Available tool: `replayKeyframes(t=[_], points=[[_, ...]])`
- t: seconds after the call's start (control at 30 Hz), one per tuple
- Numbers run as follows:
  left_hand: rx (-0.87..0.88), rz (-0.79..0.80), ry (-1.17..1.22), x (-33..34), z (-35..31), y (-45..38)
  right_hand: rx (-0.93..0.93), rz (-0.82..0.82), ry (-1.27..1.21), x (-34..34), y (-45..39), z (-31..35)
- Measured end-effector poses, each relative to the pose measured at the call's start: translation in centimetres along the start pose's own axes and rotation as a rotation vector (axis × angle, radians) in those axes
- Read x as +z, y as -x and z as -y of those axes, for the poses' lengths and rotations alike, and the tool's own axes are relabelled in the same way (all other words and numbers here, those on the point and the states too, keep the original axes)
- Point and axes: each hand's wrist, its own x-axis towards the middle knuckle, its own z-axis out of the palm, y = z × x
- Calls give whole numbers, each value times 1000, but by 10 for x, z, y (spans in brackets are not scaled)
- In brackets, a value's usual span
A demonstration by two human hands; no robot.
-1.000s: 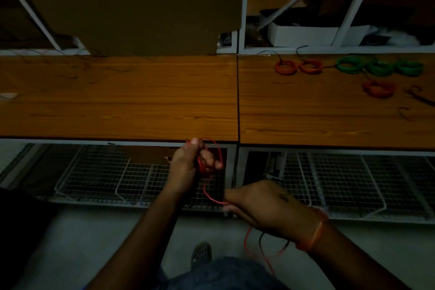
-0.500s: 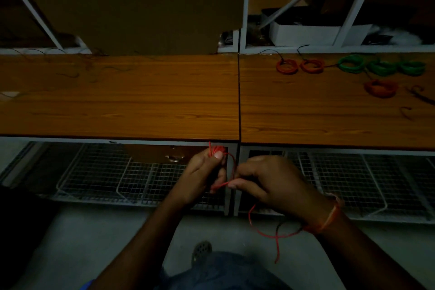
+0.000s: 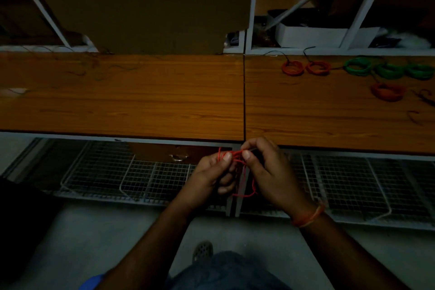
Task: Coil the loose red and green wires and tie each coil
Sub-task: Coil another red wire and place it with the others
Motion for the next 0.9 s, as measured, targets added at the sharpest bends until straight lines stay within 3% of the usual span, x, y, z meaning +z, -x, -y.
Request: replayKeyframes(t=[0.17, 0.4, 0.53, 0.9], points=[[-10, -68, 220, 5, 5, 0, 173, 54, -217, 8, 11, 6], [-115, -174, 588, 4, 12, 1, 39, 143, -104, 8, 9, -5], [-207, 1, 823, -2, 11, 1, 2, 196, -104, 5, 9, -5], [-207, 220, 807, -2, 6, -4, -38, 52, -4, 13, 12, -12]])
